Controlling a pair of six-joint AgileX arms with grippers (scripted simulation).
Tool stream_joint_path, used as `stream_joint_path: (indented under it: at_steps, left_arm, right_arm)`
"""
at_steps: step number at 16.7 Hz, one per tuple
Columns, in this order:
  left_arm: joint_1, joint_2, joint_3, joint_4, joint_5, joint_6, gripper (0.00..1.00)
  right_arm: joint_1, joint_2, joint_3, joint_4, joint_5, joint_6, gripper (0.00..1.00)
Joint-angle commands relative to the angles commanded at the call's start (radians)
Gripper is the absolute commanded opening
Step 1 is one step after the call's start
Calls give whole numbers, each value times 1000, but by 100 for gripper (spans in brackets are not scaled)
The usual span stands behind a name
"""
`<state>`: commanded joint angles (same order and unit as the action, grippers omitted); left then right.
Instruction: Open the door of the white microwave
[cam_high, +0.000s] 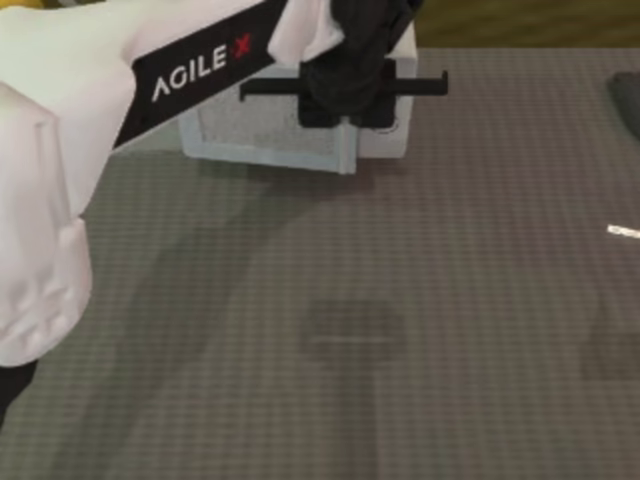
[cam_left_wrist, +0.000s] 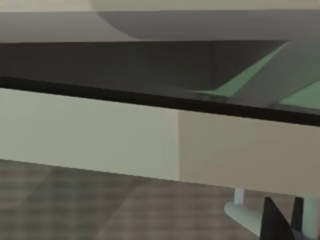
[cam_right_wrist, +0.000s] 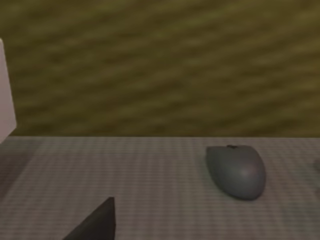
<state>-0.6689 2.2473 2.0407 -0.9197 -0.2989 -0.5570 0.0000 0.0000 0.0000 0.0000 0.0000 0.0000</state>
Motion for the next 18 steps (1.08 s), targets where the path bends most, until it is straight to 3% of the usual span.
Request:
stream_joint_path:
  at_steps: [18]
  left_arm:
    - [5,-90,-148,81,38,82,0]
  right_arm:
    - [0,0,0,0,0,0,100]
